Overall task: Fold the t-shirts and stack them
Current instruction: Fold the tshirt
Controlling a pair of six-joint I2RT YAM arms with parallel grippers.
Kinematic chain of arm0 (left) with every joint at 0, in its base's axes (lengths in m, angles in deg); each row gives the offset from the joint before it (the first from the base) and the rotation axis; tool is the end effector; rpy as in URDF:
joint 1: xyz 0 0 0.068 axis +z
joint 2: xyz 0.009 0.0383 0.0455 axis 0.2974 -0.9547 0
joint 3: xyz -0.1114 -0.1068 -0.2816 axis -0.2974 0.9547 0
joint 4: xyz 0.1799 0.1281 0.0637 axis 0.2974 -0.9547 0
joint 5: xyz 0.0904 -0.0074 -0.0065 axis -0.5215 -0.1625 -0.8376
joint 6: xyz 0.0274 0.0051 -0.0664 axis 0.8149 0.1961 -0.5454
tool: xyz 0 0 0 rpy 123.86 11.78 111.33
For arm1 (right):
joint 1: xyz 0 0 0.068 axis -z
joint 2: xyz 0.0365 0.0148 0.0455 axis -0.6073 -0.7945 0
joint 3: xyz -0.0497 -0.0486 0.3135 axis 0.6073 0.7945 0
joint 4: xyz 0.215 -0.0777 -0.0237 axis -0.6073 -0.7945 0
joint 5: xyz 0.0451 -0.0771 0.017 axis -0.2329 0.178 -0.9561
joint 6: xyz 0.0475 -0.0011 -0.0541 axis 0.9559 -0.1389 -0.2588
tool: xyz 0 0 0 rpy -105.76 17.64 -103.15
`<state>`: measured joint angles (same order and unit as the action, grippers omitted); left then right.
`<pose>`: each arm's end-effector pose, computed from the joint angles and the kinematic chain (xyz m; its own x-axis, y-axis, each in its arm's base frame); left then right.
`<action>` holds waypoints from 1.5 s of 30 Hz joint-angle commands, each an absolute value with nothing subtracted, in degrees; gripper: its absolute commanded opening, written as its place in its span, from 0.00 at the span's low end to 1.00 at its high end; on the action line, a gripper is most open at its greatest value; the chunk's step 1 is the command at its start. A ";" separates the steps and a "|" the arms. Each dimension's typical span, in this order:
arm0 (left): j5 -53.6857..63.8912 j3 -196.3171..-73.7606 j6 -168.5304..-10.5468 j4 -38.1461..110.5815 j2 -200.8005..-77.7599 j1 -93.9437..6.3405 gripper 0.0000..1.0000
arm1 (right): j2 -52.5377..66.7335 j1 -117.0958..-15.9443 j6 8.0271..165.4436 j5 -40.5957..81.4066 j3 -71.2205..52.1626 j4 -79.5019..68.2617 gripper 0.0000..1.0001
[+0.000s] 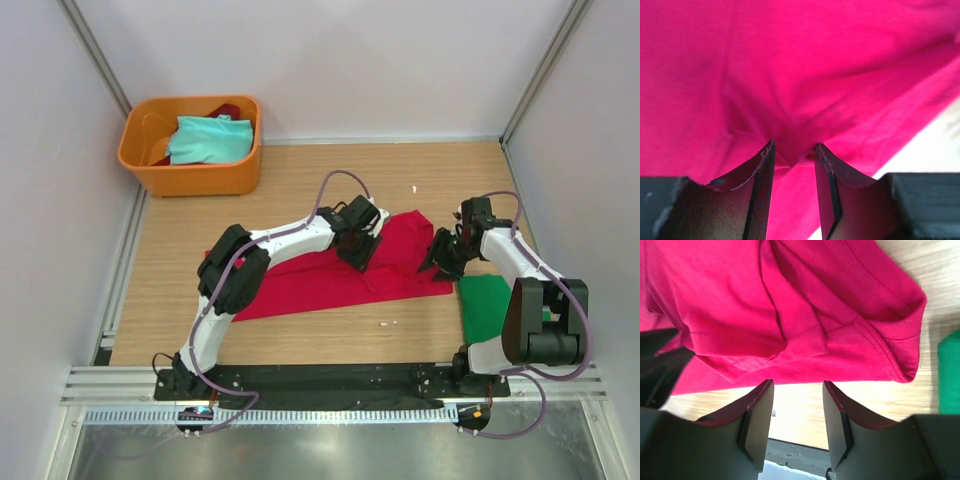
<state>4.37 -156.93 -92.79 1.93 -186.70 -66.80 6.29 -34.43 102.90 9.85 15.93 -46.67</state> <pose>0.2982 -0.3613 0.2119 -0.7524 0.4902 -0.4401 0.6234 0.7458 -0.2351 0.2248 0.0071 0.2390 -0.8966 0.4178 -0.1469 0.3365 0.8584 0.3873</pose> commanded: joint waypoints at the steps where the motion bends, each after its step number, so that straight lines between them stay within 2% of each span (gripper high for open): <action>1: -0.43 -158.85 -91.23 0.45 -184.64 -66.96 0.38 | 7.32 -34.05 101.37 8.71 16.88 -45.54 0.50; 7: -0.17 -159.28 -90.35 -0.43 -185.16 -66.96 0.38 | 6.27 -34.05 100.06 6.34 17.24 -43.70 0.49; 16: 1.67 -159.64 -90.35 -1.13 -185.16 -66.96 0.30 | 3.54 -34.14 97.15 4.32 15.74 -43.26 0.42; 23: 3.26 -161.31 -90.26 -2.36 -184.90 -66.96 0.39 | 1.61 -34.75 96.62 3.79 13.81 -42.03 0.42; 32: 5.45 -162.62 -90.52 -3.33 -186.22 -66.96 0.33 | -1.20 -35.81 96.27 3.52 12.93 -40.80 0.43; 38: 6.16 -161.66 -90.35 -3.68 -185.87 -66.87 0.40 | -2.35 -35.90 96.27 2.91 12.41 -40.18 0.42; 45: 7.29 -161.13 -90.26 -3.50 -185.60 -66.43 0.39 | -2.70 -36.25 97.23 1.42 12.67 -39.48 0.38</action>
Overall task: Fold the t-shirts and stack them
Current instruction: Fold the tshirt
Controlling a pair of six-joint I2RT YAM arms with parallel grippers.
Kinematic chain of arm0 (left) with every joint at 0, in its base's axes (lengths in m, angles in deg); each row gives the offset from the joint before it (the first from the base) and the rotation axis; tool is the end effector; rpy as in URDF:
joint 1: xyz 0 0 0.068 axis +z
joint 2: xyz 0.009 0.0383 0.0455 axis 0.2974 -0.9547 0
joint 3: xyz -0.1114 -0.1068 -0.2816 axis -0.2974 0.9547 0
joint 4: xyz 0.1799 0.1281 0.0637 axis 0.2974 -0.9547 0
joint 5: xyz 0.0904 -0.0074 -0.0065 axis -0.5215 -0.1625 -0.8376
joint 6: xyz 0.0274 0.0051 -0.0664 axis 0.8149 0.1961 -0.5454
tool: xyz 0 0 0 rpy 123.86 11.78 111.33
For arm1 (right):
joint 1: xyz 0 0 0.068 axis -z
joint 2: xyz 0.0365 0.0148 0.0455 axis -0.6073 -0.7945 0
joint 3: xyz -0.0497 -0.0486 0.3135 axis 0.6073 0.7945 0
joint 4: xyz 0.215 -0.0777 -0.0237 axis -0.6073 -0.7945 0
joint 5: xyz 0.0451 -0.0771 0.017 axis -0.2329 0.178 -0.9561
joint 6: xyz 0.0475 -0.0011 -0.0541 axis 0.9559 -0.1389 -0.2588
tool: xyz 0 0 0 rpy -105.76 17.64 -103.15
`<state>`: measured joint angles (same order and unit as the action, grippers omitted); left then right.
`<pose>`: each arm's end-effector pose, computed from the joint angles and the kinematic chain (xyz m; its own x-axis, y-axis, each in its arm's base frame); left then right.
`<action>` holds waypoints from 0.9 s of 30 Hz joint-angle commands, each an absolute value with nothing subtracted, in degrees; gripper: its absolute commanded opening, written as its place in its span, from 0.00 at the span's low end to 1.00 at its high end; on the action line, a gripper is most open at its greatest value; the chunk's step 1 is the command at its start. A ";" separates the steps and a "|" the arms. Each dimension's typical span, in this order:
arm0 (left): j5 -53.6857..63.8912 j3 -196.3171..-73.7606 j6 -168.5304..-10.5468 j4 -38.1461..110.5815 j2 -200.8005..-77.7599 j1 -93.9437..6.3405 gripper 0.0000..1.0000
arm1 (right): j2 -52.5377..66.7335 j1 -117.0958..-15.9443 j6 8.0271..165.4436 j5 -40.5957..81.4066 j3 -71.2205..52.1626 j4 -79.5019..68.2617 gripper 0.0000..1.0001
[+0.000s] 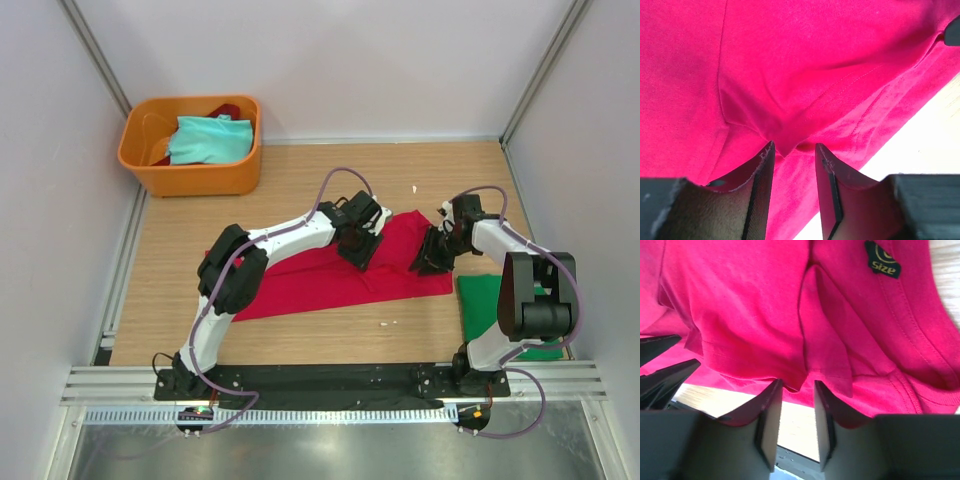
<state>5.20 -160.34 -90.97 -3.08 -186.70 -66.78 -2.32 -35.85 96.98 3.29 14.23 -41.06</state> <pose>0.2972 -0.3611 0.2230 -0.7409 0.5240 -0.4201 0.6454 0.7285 -0.2295 0.2595 0.0180 0.2188 -0.9469 0.2920 -0.1345 0.2003 0.8631 0.4637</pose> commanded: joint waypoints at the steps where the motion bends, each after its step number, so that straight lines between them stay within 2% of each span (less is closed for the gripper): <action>1: 7.47 -161.22 -90.35 -3.42 -185.78 -66.35 0.39 | -2.70 -36.34 97.50 1.24 12.75 -39.30 0.36; 4: 9.14 -161.04 -90.61 -3.24 -185.95 -66.00 0.34 | -2.79 -36.34 98.02 0.27 13.11 -38.51 0.26; 11: 10.38 -160.43 -91.40 -2.98 -186.57 -65.03 0.24 | -3.14 -36.34 99.34 -0.08 13.20 -37.28 0.16; 15: 9.68 -160.16 -91.67 -2.97 -186.13 -64.59 0.29 | -3.14 -36.34 99.78 0.45 13.11 -37.19 0.09; 16: 9.67 -159.99 -91.67 -2.98 -185.96 -64.50 0.34 | -3.05 -36.34 99.70 0.62 13.11 -37.11 0.08; 19: 9.76 -159.29 -91.49 -2.63 -185.08 -64.32 0.40 | -2.79 -36.34 99.87 1.24 12.93 -37.19 0.06; 27: 12.49 -158.05 -91.67 -1.39 -185.25 -64.24 0.39 | -2.53 -36.34 99.96 1.68 13.02 -37.37 0.04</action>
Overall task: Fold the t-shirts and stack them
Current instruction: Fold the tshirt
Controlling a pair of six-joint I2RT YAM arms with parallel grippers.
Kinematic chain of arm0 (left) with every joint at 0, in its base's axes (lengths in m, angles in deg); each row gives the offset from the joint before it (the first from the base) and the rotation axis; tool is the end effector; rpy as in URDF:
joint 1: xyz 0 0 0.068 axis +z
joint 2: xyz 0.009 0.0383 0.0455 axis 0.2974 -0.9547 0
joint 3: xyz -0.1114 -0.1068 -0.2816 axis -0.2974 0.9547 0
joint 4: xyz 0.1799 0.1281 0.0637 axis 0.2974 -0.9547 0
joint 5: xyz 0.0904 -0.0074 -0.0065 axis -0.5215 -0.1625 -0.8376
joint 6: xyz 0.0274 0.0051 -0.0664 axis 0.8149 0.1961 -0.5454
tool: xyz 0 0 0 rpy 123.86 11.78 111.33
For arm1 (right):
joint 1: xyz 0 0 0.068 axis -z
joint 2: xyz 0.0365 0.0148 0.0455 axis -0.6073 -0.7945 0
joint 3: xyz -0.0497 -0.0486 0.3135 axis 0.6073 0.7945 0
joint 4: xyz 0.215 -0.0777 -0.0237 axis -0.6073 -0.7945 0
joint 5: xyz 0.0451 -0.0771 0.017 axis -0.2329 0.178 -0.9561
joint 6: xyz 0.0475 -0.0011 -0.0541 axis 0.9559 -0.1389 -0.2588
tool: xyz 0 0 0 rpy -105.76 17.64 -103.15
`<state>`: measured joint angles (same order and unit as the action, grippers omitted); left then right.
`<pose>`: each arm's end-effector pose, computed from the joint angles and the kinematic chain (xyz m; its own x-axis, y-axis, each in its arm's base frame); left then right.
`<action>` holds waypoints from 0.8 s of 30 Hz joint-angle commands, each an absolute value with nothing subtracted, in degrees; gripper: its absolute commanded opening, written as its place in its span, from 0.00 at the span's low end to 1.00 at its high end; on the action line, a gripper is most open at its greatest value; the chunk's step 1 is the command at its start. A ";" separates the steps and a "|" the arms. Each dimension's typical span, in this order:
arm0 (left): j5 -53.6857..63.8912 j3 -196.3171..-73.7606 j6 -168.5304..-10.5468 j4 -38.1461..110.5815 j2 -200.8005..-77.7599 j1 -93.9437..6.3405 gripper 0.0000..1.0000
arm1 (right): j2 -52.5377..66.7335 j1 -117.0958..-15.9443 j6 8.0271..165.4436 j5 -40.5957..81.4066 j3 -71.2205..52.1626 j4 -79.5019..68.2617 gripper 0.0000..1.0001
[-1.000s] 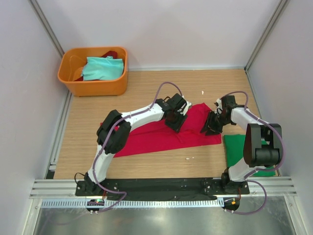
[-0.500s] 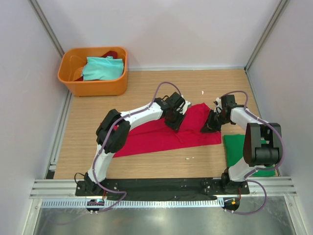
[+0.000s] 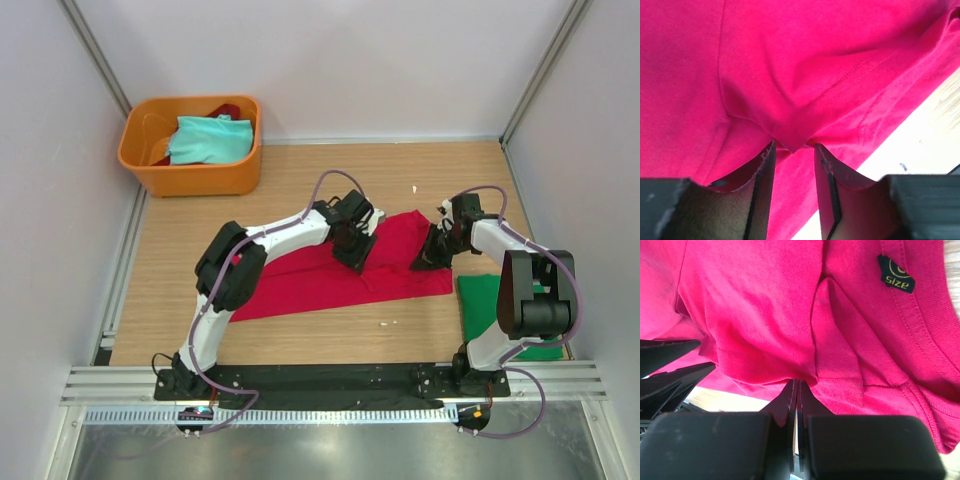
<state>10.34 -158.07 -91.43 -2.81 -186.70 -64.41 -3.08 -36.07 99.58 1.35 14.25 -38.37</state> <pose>0.3038 -0.3476 0.2133 -0.7795 0.5063 -0.3688 0.6161 0.7262 -0.3051 0.2663 0.0207 0.2180 -0.9370 0.3223 -0.1350 0.2152 0.8366 0.5038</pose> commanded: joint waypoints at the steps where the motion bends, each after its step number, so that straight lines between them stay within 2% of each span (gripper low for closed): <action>1: 12.31 -158.14 -91.67 -1.39 -185.51 -64.24 0.37 | -2.52 -36.34 99.96 1.77 13.11 -37.37 0.04; 4: 11.96 -158.67 -91.67 -1.48 -185.95 -64.15 0.30 | -2.35 -36.34 100.05 1.59 13.28 -37.37 0.03; 10: 10.55 -160.34 -91.58 -1.92 -186.83 -63.80 0.22 | -2.00 -36.34 100.14 1.24 13.28 -37.72 0.03; 12: 10.29 -160.78 -91.41 -2.36 -187.18 -63.80 0.17 | -1.91 -36.34 100.14 1.24 13.11 -37.81 0.03; 13: 10.03 -161.21 -91.32 -2.71 -187.27 -63.80 0.10 | -1.91 -36.34 100.05 1.33 13.02 -37.98 0.03; 16: 9.32 -161.48 -91.32 -3.41 -186.92 -63.80 0.00 | -1.38 -36.34 99.96 1.50 12.41 -38.86 0.02; 24: 8.44 -160.87 -91.23 -4.03 -184.29 -63.80 0.00 | 2.83 -36.51 100.57 1.15 9.15 -44.48 0.01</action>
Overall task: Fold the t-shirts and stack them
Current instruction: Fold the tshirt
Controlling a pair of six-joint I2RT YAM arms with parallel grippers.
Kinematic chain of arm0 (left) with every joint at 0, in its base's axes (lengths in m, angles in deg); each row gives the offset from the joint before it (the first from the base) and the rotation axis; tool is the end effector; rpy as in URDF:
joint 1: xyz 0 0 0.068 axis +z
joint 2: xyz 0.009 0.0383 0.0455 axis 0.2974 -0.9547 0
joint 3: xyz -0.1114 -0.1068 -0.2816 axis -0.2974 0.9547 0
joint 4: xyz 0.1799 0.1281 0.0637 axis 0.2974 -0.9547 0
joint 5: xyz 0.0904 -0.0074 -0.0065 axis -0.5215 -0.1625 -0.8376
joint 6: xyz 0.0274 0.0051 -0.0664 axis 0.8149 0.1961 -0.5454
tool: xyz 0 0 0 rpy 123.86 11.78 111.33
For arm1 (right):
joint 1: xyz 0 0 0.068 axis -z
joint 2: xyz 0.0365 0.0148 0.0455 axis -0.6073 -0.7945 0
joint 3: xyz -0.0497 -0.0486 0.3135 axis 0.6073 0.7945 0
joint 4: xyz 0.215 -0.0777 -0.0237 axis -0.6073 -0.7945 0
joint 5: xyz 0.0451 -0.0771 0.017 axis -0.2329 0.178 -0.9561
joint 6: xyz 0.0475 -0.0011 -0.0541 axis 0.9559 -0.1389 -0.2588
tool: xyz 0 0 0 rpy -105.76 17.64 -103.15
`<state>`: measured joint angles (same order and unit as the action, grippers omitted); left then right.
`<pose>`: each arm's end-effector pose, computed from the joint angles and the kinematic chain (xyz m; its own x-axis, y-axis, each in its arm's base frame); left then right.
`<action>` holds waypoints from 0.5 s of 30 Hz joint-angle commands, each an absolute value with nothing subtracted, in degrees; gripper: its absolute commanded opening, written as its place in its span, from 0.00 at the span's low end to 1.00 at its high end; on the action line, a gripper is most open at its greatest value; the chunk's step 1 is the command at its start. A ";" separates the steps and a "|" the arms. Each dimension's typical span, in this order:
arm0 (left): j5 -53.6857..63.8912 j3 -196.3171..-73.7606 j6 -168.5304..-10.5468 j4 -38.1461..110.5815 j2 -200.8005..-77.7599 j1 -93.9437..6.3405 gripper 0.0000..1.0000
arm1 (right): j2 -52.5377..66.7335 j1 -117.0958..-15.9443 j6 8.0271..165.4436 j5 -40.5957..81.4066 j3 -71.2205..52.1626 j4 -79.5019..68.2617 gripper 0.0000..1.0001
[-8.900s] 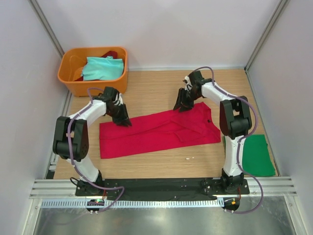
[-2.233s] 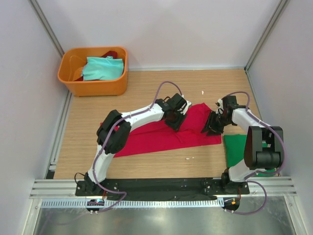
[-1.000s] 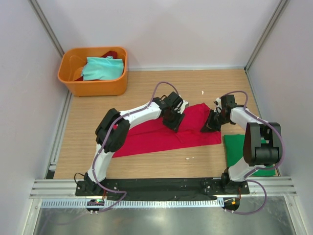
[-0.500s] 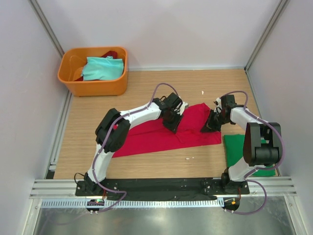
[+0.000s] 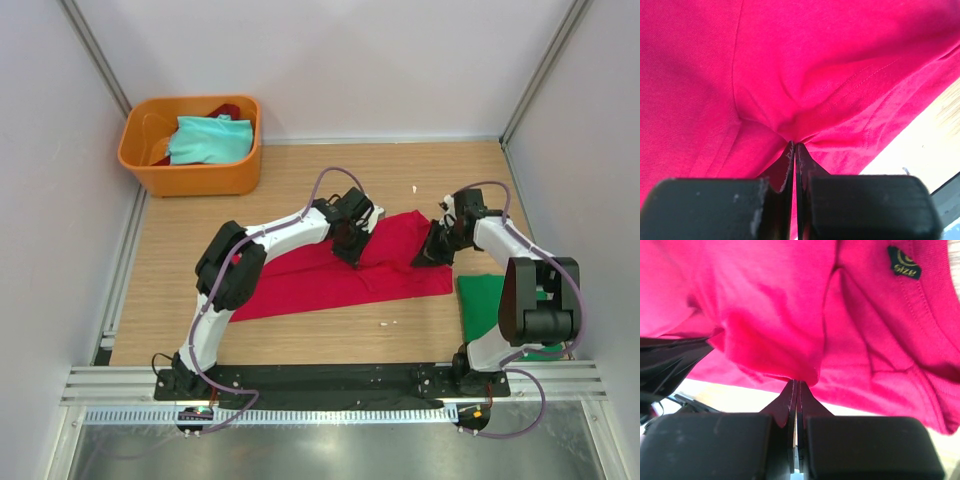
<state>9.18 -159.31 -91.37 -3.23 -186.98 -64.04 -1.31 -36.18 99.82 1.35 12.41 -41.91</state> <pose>0.3091 -0.3472 0.2164 -0.7791 0.4973 -0.3817 0.6116 0.7367 -0.2885 0.2618 0.0213 0.2309 -0.9365 0.3240 -0.1340 0.2169 0.8356 0.5046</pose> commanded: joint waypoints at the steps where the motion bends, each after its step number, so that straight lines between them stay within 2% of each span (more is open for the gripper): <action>1: 8.36 -160.95 -91.40 -4.03 -183.85 -63.80 0.00 | 3.27 -36.51 100.58 1.15 8.80 -45.62 0.01; 15: 7.39 -158.15 -91.67 -4.65 -179.19 -63.71 0.00 | 9.51 -37.04 102.77 0.45 11.96 -51.43 0.01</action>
<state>7.74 -158.85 -91.41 -4.28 -183.03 -64.02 6.71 -36.60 101.53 0.91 11.10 -49.14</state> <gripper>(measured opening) 0.004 0.037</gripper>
